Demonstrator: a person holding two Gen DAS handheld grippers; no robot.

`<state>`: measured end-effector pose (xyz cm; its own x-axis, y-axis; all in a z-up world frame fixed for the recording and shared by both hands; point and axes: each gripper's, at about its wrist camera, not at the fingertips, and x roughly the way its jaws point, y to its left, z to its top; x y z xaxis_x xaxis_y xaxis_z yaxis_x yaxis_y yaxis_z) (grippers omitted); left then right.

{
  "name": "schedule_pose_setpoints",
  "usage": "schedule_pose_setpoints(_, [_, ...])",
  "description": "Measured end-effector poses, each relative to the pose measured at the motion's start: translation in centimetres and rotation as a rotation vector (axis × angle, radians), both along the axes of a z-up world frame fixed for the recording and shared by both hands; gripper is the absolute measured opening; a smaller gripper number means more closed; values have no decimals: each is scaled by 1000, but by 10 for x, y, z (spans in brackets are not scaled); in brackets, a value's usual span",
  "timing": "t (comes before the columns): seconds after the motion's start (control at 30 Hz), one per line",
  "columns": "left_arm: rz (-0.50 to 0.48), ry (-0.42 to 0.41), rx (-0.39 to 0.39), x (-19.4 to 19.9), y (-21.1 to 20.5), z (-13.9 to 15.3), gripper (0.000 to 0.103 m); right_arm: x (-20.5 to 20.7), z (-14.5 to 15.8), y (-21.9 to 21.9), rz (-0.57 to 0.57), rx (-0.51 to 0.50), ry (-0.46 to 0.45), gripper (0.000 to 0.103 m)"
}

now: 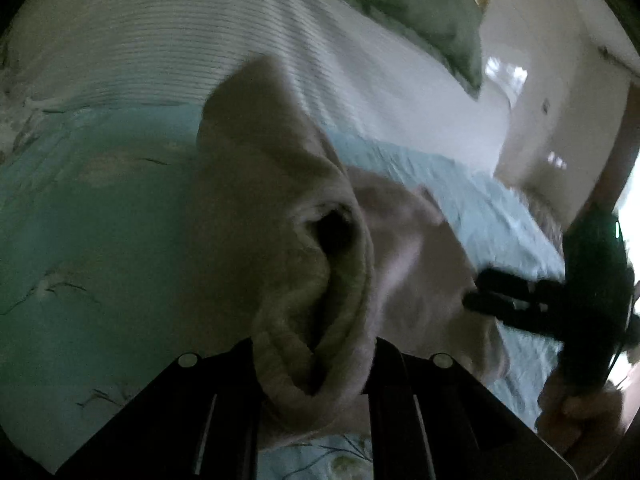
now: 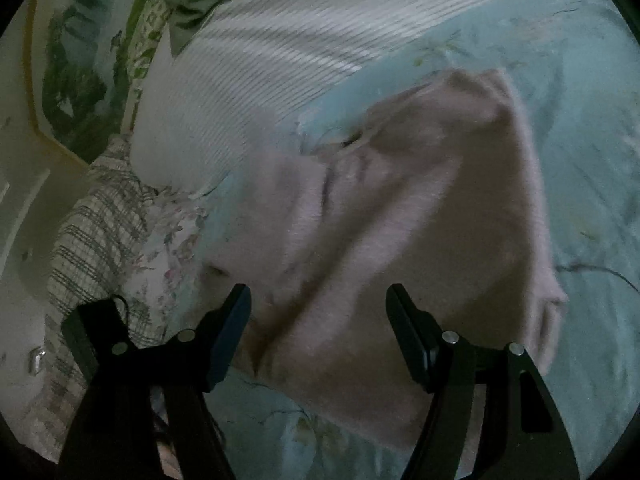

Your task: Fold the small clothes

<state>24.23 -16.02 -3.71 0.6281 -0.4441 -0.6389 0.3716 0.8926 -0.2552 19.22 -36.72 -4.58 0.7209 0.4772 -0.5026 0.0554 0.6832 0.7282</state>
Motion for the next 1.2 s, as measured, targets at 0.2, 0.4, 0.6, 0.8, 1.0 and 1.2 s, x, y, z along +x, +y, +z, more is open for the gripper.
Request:
schedule_pose_setpoints(0.2, [-15,28,5,-5,-6,-13,9,57,-14,12,75,62,45,71])
schedule_pose_setpoints(0.4, [-17,23,-19,-6,-1,-11,9,117,-32,24,85,84,135,70])
schedule_pose_setpoints(0.6, [-14,22,-26,-11,-3,-8,9,134,-13,22,67,64,54,17])
schedule_pose_setpoints(0.8, [-59,-19,-66,-23,-26,20,9,91,45,-2,43,-99,-97,15])
schedule_pose_setpoints(1.0, [-147,8,-52,-42,-91,15,10,50,16,-61,-69,-143,-13,15])
schedule_pose_setpoints(1.2, [-207,74,-4,-49,-133,-15,10,33,-18,-84,-113,-144,58,15])
